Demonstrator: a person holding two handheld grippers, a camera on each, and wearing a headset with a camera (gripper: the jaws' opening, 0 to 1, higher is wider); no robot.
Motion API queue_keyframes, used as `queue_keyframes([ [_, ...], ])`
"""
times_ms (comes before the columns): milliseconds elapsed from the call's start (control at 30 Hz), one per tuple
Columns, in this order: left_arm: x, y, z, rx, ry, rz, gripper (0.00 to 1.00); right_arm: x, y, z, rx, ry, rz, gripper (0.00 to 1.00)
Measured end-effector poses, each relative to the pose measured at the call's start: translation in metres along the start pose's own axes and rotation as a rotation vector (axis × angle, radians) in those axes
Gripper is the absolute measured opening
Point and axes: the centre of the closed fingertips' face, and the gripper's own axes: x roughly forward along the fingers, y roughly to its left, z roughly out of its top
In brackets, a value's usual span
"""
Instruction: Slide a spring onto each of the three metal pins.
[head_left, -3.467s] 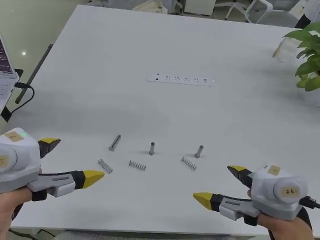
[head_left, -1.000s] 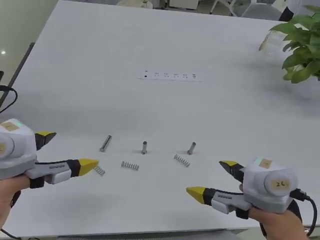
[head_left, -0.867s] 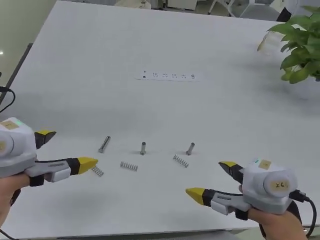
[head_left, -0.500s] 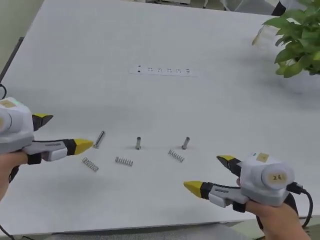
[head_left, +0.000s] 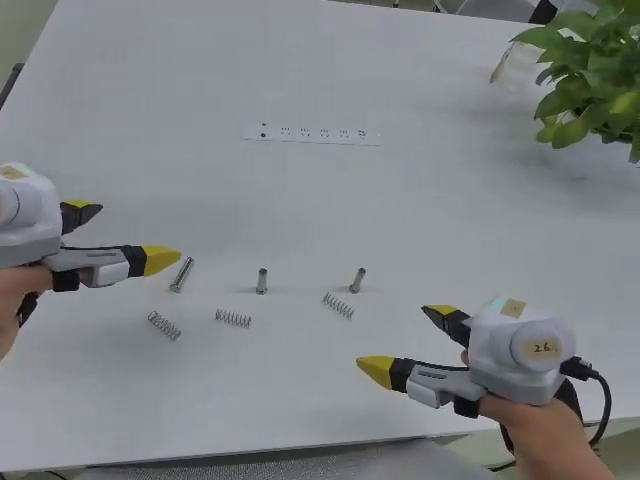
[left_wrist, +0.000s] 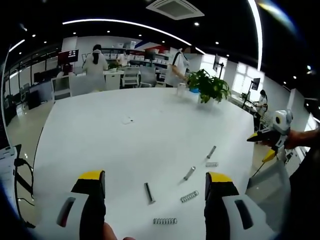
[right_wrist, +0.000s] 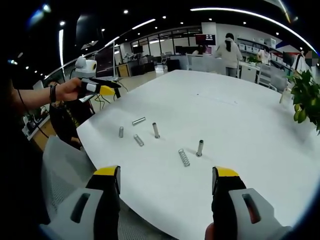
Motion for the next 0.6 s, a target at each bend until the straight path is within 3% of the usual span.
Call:
queue_keyframes([
  [400,0.03,0.0,-0.011,-0.011,0.039,-0.03,0.78,0.002,0.0,0.002,-0.001,0.003,0.008,0.74],
  [600,0.046,0.0,-0.028,-0.057,0.061,-0.036,0.76,0.004,0.0,0.0,-0.003,0.011,0.015,0.73],
])
